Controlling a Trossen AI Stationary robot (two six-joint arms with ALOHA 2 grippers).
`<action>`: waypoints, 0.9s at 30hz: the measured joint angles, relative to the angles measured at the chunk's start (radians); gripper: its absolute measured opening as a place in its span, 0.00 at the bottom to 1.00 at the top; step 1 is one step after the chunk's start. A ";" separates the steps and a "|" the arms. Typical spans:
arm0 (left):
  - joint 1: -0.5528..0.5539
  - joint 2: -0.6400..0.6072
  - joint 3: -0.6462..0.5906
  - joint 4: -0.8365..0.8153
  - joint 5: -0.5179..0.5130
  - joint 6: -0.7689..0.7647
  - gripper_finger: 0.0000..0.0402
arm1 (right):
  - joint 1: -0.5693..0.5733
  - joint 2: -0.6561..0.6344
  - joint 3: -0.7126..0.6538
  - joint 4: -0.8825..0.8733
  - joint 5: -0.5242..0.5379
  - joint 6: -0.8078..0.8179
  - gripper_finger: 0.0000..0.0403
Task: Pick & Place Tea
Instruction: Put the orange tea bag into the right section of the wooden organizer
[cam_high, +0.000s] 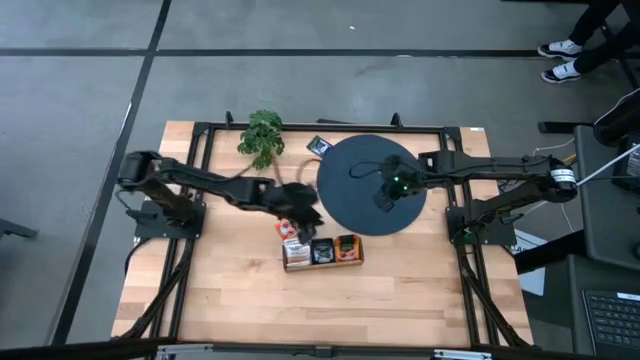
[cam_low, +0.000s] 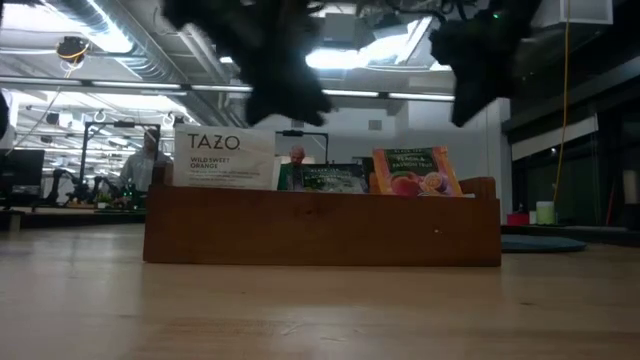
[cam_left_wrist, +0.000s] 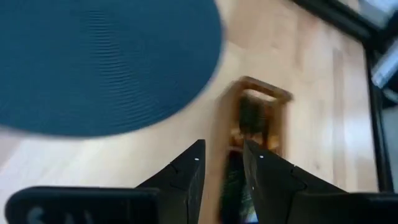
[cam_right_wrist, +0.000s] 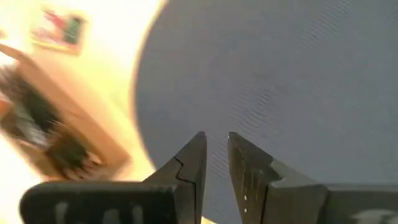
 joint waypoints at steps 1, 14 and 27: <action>0.002 -0.040 -0.043 0.014 -0.025 -0.024 0.26 | 0.000 0.000 0.000 0.036 -0.018 -0.007 0.17; -0.029 -0.253 -0.385 -0.092 -0.098 -0.330 0.26 | -0.006 0.105 0.001 0.518 -0.254 0.001 0.17; -0.029 -0.168 -0.437 -0.118 -0.098 -0.371 0.26 | -0.019 0.372 0.000 0.826 -0.533 0.193 0.17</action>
